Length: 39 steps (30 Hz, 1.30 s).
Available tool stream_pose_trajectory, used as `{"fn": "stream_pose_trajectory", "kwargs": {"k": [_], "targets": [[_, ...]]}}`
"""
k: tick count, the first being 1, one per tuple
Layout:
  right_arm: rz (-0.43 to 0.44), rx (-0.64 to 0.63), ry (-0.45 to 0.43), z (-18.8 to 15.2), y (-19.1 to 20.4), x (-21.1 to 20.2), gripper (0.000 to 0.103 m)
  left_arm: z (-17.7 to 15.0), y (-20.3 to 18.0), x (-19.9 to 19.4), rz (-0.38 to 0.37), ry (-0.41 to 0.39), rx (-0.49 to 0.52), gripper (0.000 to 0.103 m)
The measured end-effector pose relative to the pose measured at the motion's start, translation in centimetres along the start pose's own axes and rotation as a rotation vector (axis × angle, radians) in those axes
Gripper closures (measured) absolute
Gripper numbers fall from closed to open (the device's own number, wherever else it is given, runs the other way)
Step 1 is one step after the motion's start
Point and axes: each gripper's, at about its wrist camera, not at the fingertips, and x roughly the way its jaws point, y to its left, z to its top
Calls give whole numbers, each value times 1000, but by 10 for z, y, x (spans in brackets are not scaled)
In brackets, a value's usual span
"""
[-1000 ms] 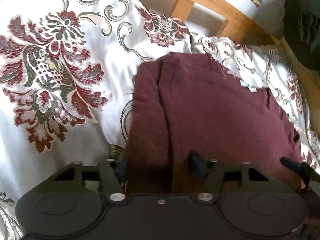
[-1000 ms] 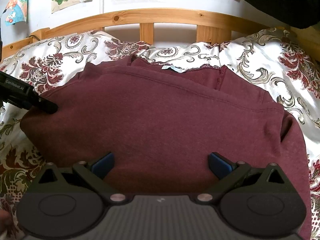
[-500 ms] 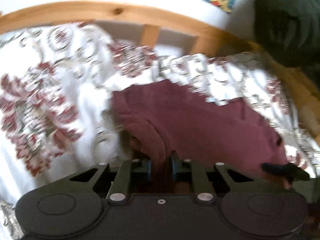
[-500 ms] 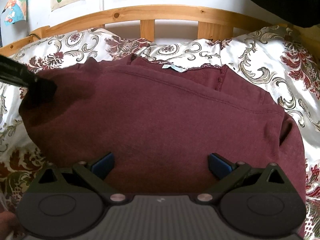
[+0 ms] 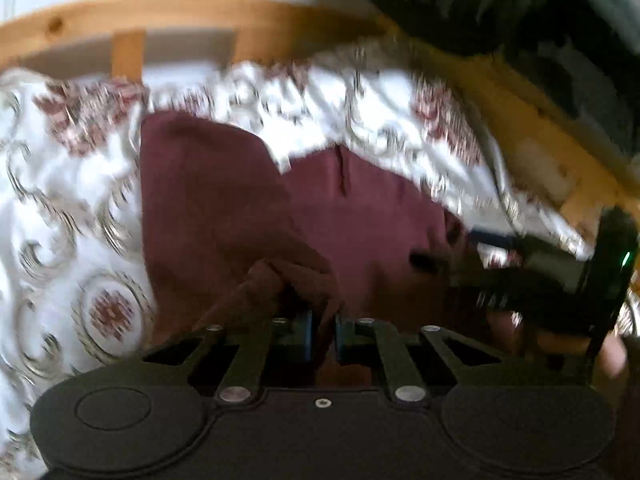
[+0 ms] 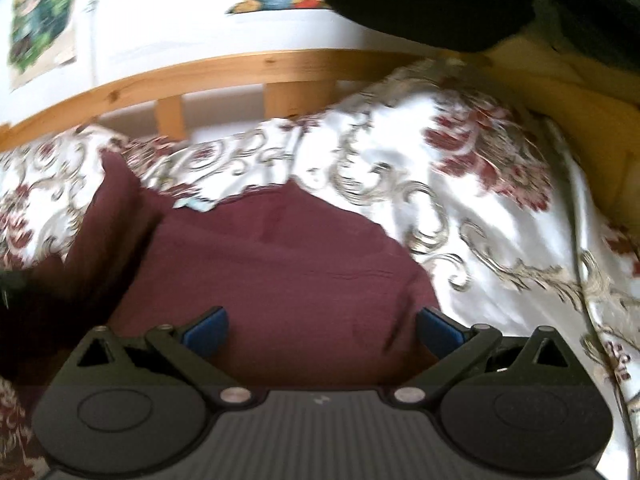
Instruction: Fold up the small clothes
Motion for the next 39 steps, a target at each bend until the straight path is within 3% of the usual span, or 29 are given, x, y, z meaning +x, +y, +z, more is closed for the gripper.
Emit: {"fn": "stream_pose_trajectory", "kwargs": {"k": [3, 6, 9, 11, 14, 19, 24, 28, 32, 36, 39], "targets": [[-2, 19, 13, -2, -6, 2, 0, -10, 6, 8, -24, 29, -43, 91], [1, -3, 20, -5, -2, 5, 0, -13, 5, 5, -40, 17, -45, 81], [5, -29, 31, -8, 5, 6, 0, -15, -5, -1, -47, -3, -6, 58], [4, -45, 48, -11, 10, 9, 0, -18, -12, -7, -51, -10, 14, 35], [-3, -72, 80, -16, 13, 14, 0, -27, -20, -17, -50, -37, 31, 21], [-19, -114, 103, -24, 21, 19, 0, -39, -30, -36, -53, -116, 91, 8], [-23, -117, 103, -26, 22, 20, 0, -48, -44, -47, -95, -147, 200, 5], [-24, -120, 101, -26, 22, 20, 0, -50, -47, -52, -94, -182, 221, 5], [-21, -118, 100, -26, 21, 21, 0, -46, -36, -61, -27, -256, 157, 1], [-24, -115, 98, -25, 21, 20, 0, -41, -17, -73, 96, -312, 79, 1], [16, 6, 10, -21, 14, 7, 0, -43, -4, -81, 140, -330, 25, 1]]}}
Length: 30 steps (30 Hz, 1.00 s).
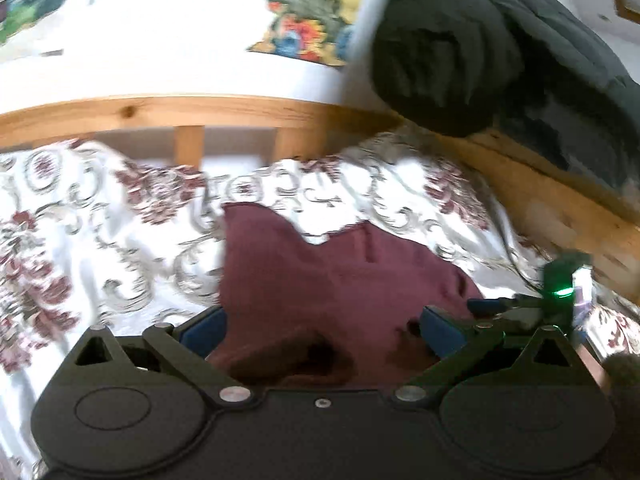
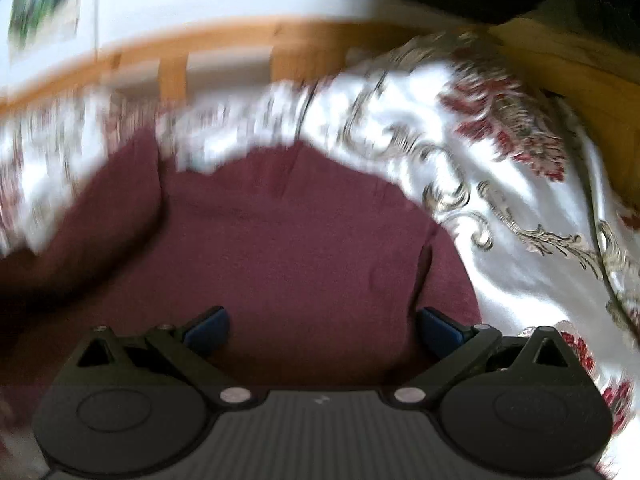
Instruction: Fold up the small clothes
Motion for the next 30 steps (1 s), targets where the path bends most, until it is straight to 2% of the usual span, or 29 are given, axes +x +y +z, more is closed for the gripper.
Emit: {"fn": "stream_pose_trajectory", "kwargs": {"k": [2, 5, 7, 10, 13, 17, 20, 22, 24, 27, 28, 30], "targets": [[89, 93, -68, 4, -4, -10, 0, -5, 7, -1, 22, 21, 2, 1], [229, 151, -136, 8, -3, -16, 0, -16, 11, 1, 18, 76, 31, 1], [320, 178, -123, 12, 2, -10, 2, -25, 11, 3, 6, 112, 63, 1], [422, 196, -80, 19, 13, 6, 14, -33, 9, 10, 31, 164, 130, 1], [459, 192, -66, 23, 26, 14, 17, -36, 8, 16, 52, 199, 156, 1], [464, 136, -96, 23, 37, 6, 17, -36, 8, 19, 56, 203, 158, 1], [481, 155, -31, 23, 43, 17, 22, -36, 7, 23, 46, 211, 173, 8], [509, 203, 12, 21, 41, 28, 38, -36, 5, 26, 46, 220, 185, 10], [533, 253, 54, 17, 36, 39, 49, -37, 5, 28, 43, 232, 185, 15], [576, 322, 85, 13, 30, 49, 66, -38, 5, 31, 31, 244, 181, 27], [587, 332, 86, 13, 29, 49, 75, -38, 5, 31, 36, 238, 184, 32], [594, 323, 75, 14, 29, 48, 85, -37, 5, 29, 39, 227, 183, 46]]}}
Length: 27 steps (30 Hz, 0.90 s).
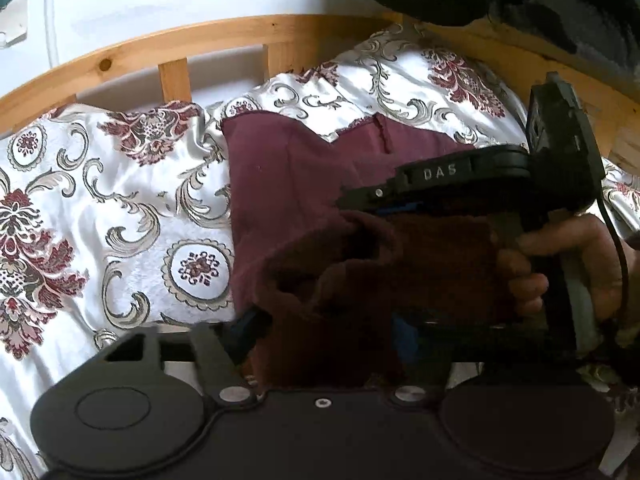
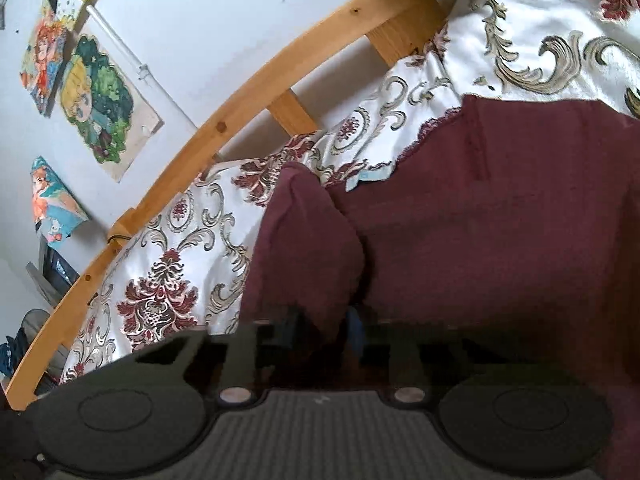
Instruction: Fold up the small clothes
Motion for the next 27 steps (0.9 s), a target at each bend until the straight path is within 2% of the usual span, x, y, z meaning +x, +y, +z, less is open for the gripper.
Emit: {"fn": "stream_pose_trajectory", "kwargs": {"k": [1, 2, 5, 8, 18, 27], "targets": [[-2, -15, -8, 0, 2, -1, 87, 1, 0, -1, 3, -2, -1, 55], [-2, -29, -14, 0, 4, -2, 90, 1, 0, -1, 3, -2, 2, 59], [-4, -71, -40, 2, 9, -8, 92, 3, -1, -3, -9, -14, 8, 68], [-27, -118, -69, 6, 13, -16, 93, 5, -8, -5, -35, -34, 26, 74], [-136, -243, -145, 19, 24, -54, 93, 9, -48, -10, -149, -98, 177, 77], [-262, -325, -183, 19, 26, -76, 93, 16, -68, 5, -272, -122, 202, 78]]}}
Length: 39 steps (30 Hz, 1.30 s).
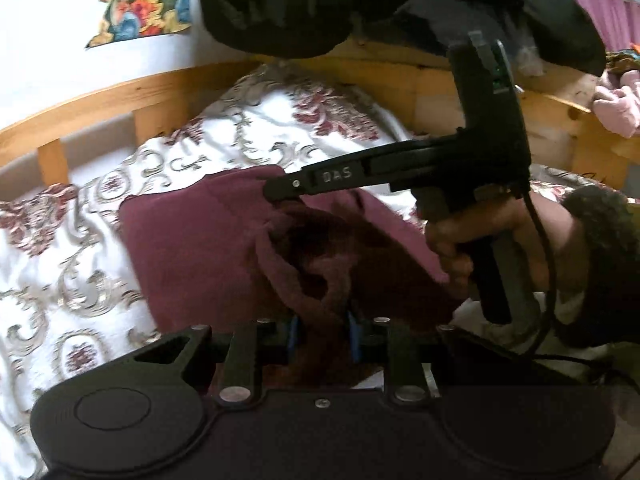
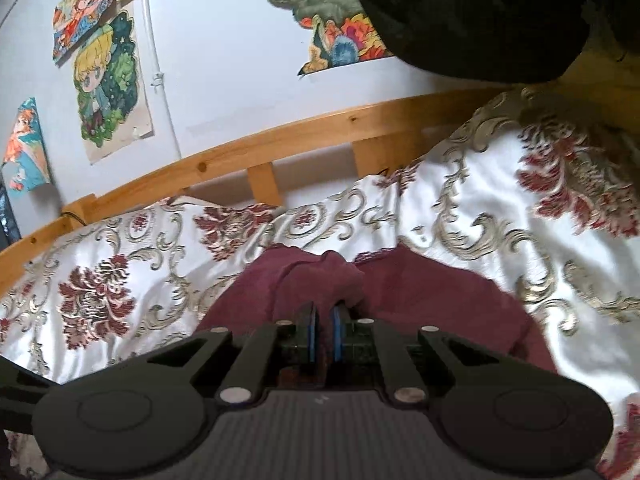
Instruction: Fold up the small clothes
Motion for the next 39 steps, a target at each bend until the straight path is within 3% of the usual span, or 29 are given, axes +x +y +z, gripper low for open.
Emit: {"fn": "stream_pose_trajectory", "kwargs": {"k": [9, 39], "targets": [[-94, 88, 33, -6, -30, -14, 93, 2, -18, 18, -96, -14, 36, 78], [-257, 103, 14, -2, -57, -54, 93, 11, -53, 46, -205, -20, 53, 78]]}}
